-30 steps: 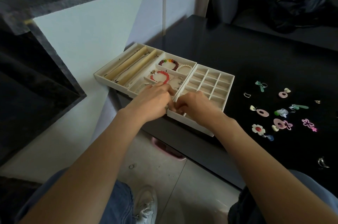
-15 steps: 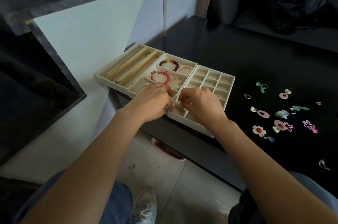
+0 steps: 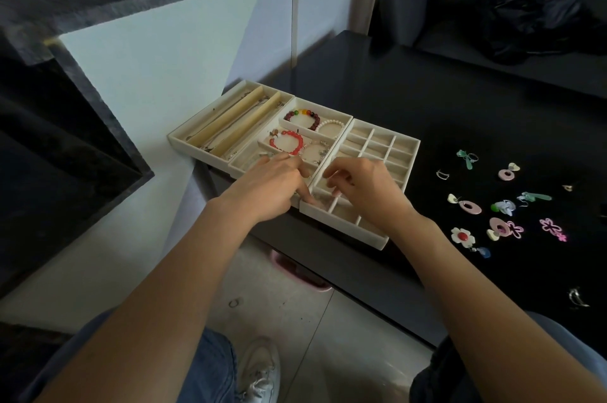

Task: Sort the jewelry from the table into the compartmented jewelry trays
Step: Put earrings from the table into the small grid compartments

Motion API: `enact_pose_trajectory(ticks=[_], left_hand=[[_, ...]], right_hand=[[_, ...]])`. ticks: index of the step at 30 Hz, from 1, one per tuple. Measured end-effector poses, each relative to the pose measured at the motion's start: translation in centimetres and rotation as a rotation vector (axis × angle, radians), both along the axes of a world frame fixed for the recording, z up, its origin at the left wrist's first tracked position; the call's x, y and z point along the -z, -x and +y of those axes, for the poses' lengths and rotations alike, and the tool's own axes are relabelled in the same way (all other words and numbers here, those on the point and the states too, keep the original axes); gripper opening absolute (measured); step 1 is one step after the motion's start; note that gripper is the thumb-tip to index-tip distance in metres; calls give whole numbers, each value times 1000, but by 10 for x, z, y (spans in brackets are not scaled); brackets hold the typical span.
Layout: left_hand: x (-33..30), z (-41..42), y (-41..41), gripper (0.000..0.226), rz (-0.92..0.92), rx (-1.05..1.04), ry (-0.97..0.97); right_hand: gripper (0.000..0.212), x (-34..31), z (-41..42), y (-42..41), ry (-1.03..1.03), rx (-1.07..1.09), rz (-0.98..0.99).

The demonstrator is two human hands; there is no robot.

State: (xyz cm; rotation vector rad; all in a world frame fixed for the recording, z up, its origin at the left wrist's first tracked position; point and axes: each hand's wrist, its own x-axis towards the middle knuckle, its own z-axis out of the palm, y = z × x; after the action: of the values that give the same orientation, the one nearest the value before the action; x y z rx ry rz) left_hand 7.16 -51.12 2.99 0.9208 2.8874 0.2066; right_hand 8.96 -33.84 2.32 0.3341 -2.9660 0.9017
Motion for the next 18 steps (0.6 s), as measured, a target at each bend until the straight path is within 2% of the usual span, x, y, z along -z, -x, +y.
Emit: enact_pose_trajectory(ticks=[11,15,18], left_hand=[[0,2,-2,47,36,0,7],[0,2,-2,48,42,0,17],[1,2,-1,50,25,-9,3]], right_hand=[[20,6,4,-5,-332,-130,-41],[24,4,3,-6,-292,-159,-105],[25,-1,4,-7,-233,-140,-79]])
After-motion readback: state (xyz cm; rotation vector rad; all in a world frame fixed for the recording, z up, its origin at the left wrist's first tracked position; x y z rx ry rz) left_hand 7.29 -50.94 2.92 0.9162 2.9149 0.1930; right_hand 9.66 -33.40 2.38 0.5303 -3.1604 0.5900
